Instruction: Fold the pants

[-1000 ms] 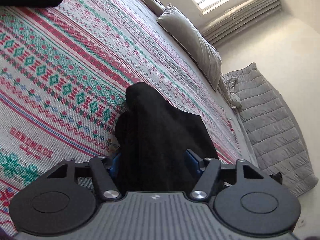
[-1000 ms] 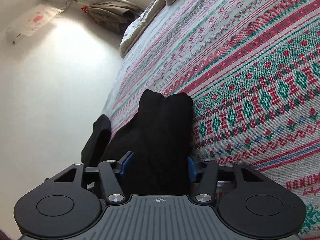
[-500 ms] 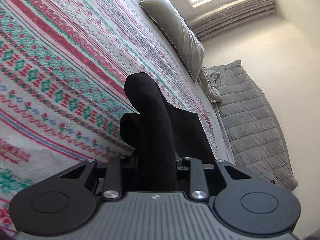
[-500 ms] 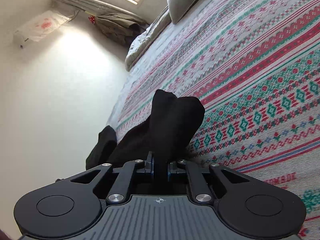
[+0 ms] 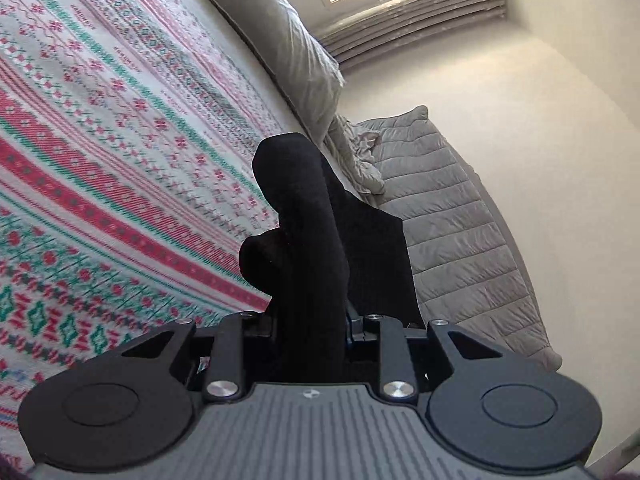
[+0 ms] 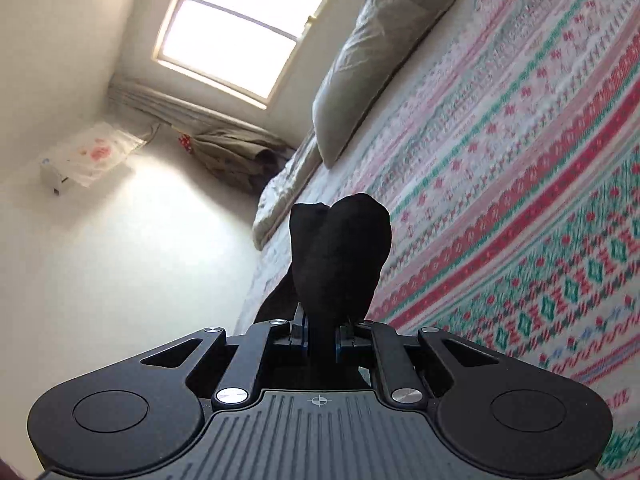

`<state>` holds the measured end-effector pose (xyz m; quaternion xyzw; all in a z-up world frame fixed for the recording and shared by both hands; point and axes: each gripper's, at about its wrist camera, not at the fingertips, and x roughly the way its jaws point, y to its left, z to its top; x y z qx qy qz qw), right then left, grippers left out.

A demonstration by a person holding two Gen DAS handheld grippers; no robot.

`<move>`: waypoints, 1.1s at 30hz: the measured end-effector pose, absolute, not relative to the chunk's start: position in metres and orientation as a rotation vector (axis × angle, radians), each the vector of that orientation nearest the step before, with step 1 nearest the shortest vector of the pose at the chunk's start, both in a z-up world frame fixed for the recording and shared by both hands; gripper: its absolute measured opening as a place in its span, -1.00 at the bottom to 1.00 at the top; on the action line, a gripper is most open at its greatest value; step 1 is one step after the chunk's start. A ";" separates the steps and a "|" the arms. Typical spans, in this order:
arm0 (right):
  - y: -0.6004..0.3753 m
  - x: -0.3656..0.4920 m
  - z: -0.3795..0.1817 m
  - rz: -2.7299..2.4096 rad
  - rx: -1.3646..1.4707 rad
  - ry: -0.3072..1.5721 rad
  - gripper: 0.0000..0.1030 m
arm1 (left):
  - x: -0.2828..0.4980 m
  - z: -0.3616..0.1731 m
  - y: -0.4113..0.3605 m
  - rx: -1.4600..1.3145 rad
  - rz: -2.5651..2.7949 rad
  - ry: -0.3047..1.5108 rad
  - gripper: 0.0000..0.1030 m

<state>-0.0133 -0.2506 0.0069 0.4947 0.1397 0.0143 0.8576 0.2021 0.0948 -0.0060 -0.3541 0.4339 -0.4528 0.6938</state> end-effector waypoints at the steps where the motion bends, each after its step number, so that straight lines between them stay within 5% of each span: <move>1: -0.252 -0.009 0.012 0.037 1.003 0.275 -0.77 | 0.203 -0.005 0.094 -0.798 -1.014 0.953 -0.26; 7: -0.258 0.018 0.009 0.025 0.910 0.245 -0.70 | 0.215 -0.005 0.088 -0.656 -0.900 0.875 -0.14; 13: -0.274 0.042 -0.037 -0.230 0.816 0.488 -0.46 | 0.207 -0.007 0.086 -0.364 -0.709 0.891 0.03; 16: -0.274 0.029 -0.036 -0.178 0.840 0.513 -0.42 | 0.200 0.001 0.096 -0.400 -0.744 0.907 0.29; 19: -0.262 0.013 -0.022 -0.151 0.766 0.518 0.06 | 0.184 0.014 0.099 -0.351 -0.751 0.880 0.39; 22: -0.244 -0.003 -0.008 -0.139 0.651 0.533 0.10 | 0.163 0.024 0.096 -0.253 -0.782 0.826 0.57; 28: -0.210 -0.025 0.000 -0.104 0.495 0.613 0.11 | 0.117 0.017 0.087 0.018 -0.808 0.829 0.58; 33: -0.171 -0.038 -0.014 -0.124 0.320 0.762 0.32 | 0.102 0.001 0.102 0.094 -0.804 0.883 0.64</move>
